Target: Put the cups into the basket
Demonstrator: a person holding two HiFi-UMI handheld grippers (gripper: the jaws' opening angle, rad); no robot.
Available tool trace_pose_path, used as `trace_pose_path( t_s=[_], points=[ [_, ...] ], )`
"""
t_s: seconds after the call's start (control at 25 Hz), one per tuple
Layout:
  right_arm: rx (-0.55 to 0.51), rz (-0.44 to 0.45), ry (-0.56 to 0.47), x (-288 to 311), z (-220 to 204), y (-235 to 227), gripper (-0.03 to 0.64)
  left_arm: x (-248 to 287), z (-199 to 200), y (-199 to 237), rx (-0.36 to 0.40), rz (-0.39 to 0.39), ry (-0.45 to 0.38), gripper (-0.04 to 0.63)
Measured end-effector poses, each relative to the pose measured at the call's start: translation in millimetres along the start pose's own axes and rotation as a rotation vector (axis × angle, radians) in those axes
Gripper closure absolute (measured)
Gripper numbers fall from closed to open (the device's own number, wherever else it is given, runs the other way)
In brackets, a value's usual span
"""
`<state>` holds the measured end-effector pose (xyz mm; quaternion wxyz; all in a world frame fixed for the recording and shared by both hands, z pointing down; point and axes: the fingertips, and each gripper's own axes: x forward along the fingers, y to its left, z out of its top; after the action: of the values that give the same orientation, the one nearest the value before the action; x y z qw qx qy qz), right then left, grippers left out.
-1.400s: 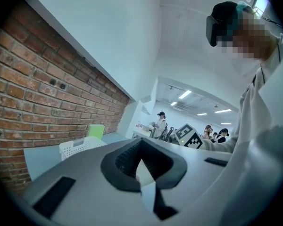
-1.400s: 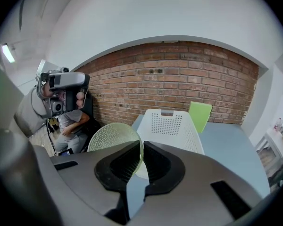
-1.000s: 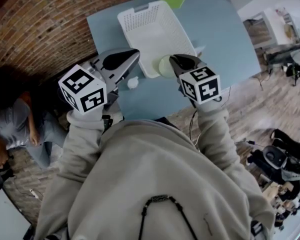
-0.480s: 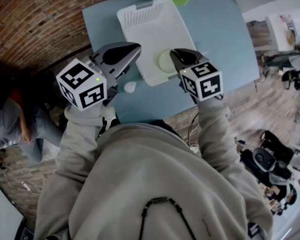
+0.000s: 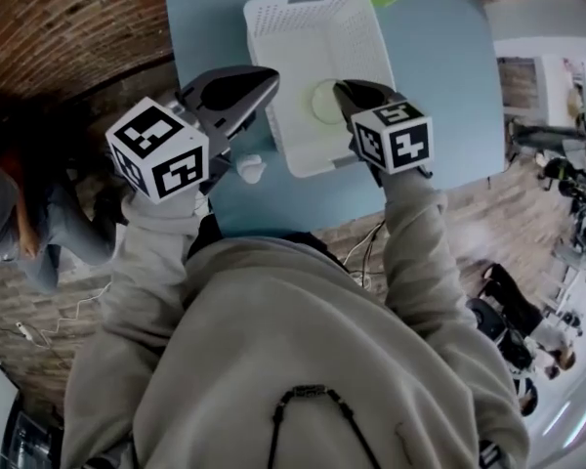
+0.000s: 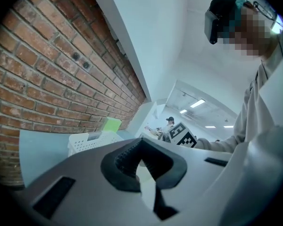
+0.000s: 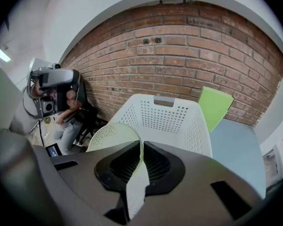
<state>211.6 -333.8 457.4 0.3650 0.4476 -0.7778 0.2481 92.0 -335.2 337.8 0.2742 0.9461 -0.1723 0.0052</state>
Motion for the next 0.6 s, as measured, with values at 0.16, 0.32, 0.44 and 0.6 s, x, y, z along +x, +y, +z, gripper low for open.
trace_pose_path(
  t_s=[0.16, 0.32, 0.44, 0.6],
  points=[
    [-0.014, 0.015, 0.033, 29.2, -1.1, -7.8, 0.581, 2.1, -2.0, 8.9, -0.013, 0.019, 0.001, 0.600],
    [0.005, 0.029, 0.071, 60.2, -10.3, -15.9, 0.581, 1.8, -7.8, 16.3, -0.026, 0.036, 0.011, 0.600],
    [0.004, 0.030, 0.110, 84.0, -21.8, -21.1, 0.581, -1.0, -11.1, 23.8, -0.035, 0.057, 0.012, 0.600],
    [0.002, 0.055, 0.159, 107.7, -37.9, -18.8, 0.581, -4.2, -15.3, 28.4, -0.044, 0.080, 0.014, 0.600]
  ],
)
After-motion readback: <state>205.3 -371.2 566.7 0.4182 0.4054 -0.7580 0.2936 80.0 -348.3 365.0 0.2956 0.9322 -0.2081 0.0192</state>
